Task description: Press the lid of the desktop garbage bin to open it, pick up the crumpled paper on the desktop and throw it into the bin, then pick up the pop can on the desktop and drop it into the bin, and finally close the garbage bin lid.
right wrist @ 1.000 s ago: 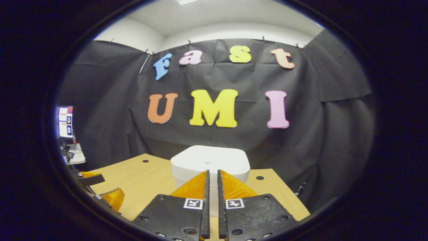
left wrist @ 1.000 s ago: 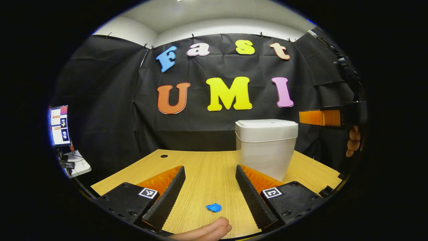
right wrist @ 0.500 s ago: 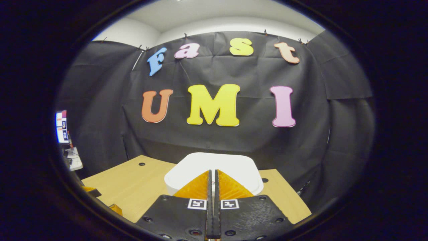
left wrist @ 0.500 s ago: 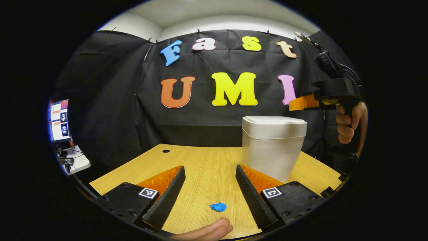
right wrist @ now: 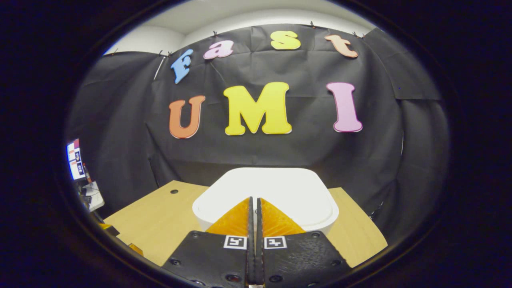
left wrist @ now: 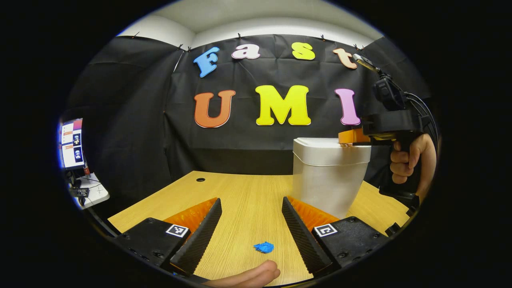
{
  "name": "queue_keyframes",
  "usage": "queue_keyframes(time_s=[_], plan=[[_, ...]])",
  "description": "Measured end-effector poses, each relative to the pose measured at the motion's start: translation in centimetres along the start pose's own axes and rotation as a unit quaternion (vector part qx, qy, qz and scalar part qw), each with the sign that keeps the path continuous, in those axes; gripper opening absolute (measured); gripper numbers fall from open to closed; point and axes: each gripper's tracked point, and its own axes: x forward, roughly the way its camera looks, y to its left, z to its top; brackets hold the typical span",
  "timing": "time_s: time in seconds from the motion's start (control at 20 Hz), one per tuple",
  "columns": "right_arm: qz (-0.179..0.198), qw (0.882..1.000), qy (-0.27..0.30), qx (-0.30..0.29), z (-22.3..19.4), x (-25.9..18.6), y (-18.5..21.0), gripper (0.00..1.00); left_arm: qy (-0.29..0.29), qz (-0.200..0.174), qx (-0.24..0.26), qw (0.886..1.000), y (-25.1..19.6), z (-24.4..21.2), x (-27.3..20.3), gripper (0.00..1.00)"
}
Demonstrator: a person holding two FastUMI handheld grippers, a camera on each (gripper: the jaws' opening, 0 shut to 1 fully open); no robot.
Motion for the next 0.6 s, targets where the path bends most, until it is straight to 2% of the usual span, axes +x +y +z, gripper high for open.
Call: queue_keyframes(time_s=[0.15,0.3,0.5,0.6], plan=[[-0.025,0.999,-0.004,-0.026,0.1,-0.8,0.1,0.04,0.0,0.001,0.001,1.0,0.1,0.0,0.0,0.98],[-0.032,0.998,-0.045,-0.037,1.8,-3.4,0.0,0.02,-0.003,0.003,0.004,1.0,0.4,0.2,0.0,0.98],[-0.005,0.997,-0.075,0.003,2.8,-5.7,1.0,0.01,0.001,0.007,-0.002,1.0,1.0,-0.1,0.2,0.98],[0.015,0.996,-0.079,-0.028,2.1,-7.2,2.5,0.01,0.003,0.008,-0.002,1.0,1.1,-0.2,0.3,0.98]])
